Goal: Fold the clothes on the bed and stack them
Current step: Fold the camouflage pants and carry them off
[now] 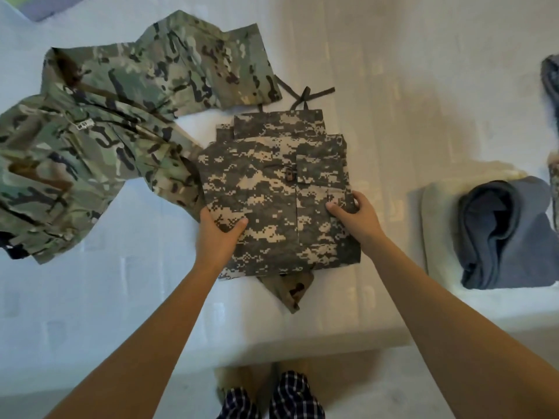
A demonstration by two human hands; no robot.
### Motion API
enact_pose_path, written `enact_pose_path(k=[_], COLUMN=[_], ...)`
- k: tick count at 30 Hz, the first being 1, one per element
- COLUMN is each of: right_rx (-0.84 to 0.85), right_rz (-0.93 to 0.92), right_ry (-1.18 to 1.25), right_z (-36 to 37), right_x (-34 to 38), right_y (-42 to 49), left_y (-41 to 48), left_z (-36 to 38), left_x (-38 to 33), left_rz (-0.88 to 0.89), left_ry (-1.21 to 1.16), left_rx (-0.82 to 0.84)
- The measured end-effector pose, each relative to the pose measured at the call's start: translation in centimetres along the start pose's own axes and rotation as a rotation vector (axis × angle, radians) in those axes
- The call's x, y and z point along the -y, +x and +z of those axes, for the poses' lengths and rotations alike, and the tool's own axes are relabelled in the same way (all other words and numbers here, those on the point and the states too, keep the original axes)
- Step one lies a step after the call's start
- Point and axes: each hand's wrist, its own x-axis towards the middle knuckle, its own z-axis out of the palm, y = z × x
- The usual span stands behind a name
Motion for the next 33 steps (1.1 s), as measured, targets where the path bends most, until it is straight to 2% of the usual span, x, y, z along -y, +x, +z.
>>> enact_pose_path(k=[4,6,10,15,19,20,22,24,25,28,29,31,33], right_rx=[0.124,0.204,0.272,0.162,0.015,-0.031,-0.152,-0.189,-0.141,0.101,0.172,0.264,0.327], right_rz=[0.188,0.207,0.251,0.327,0.362,0.31,0.082,-0.224,-0.343,-0.499,-0.486,-0.451,-0.495], right_ry=[0.04,0.001,0.138,0.129,-0.136,-0.251,-0.483,-0.649,-0.758,-1.076,-1.125,-1.174,-1.192], right_z=[-1.9,-3.0,-5.2,-8.5,-8.8,-8.6,-8.0,-7.7,-7.5,-6.5,-6.1,-5.6,-5.6], right_x=[1.2,1.7,0.9,-2.8,-7.3,-8.0,-7.7,-5.7,-4.5,-1.0,-0.2,0.9,1.5], right_y=[1.1,1.1,-0.9,-5.7,-9.3,-9.5,-9.1,-7.1,-5.8,-1.2,0.1,1.8,2.5], left_y=[-1.0,-1.7,-4.3,-9.7,-13.2,-13.3,-12.6,-10.8,-9.4,-4.8,-3.1,0.0,1.9], left_z=[0.9,1.9,3.4,4.7,6.2,6.2,5.5,4.7,4.5,4.9,5.3,5.9,6.1], left_x=[-0.1,-0.6,-0.4,2.0,4.0,4.2,3.8,2.5,1.7,-1.2,-2.0,-3.4,-4.4], left_rz=[-0.053,-0.072,-0.118,-0.209,-0.223,-0.199,-0.081,0.161,0.304,0.635,0.663,0.604,0.555], left_ry=[-0.098,-0.096,-0.131,-0.238,-0.12,-0.063,0.099,0.261,0.332,0.605,0.679,0.808,0.932], left_rx=[0.049,0.09,0.18,0.33,0.403,0.343,0.1,-0.099,-0.127,0.017,0.117,0.352,0.512])
